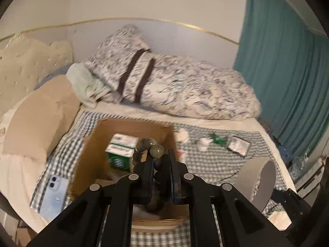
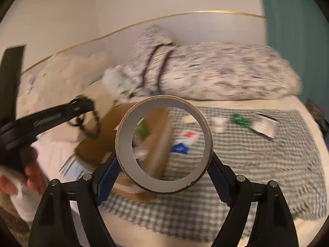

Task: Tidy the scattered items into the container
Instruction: 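Carry the bracelet and tape roll over the cardboard box and open both tools, then move both tools back toward the items on the sheet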

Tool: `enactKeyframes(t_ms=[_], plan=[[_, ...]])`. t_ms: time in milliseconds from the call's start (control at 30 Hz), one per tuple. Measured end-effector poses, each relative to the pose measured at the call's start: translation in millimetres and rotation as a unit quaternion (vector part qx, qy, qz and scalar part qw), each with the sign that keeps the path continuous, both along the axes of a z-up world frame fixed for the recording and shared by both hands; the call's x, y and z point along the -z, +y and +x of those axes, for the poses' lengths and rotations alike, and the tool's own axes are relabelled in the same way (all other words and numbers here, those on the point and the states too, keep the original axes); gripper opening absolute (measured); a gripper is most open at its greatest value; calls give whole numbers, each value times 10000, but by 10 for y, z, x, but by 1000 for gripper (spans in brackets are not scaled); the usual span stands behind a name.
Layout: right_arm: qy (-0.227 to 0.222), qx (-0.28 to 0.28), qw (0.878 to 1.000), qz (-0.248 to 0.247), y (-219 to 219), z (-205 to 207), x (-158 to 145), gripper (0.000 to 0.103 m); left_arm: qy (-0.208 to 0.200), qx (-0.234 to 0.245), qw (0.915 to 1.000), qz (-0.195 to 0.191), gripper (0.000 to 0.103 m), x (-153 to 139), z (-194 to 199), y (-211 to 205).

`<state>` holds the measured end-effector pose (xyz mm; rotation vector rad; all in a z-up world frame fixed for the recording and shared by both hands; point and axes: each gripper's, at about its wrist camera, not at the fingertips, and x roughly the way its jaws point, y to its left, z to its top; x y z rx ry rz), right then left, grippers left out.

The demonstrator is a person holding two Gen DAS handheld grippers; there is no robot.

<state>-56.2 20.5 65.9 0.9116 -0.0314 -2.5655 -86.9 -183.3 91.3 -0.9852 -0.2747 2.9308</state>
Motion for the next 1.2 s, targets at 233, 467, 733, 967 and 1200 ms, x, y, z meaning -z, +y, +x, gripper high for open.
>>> enactKeyframes(t_ms=[233,467,733,967,1200], plan=[[-280,-492,9983,138,-689,-405,428,82,-565,-308,9979,-103,12,517,-242,-344],[-121,-664,9961,561,-984,-649,782,91,-880,-580,9942,-190,102,834,-438,-453],[139,-627,9970,436,-855,-613,837,94,-775,-848,9934,15,103,825,-410,-511],[240,-60,9992,-310,-254,-478,615,94,-805,-796,9936,-17,103,822,-266,-277],[316,740,9936,-796,649,-263,426,96,-724,-473,9962,-26,103,747,-88,241]])
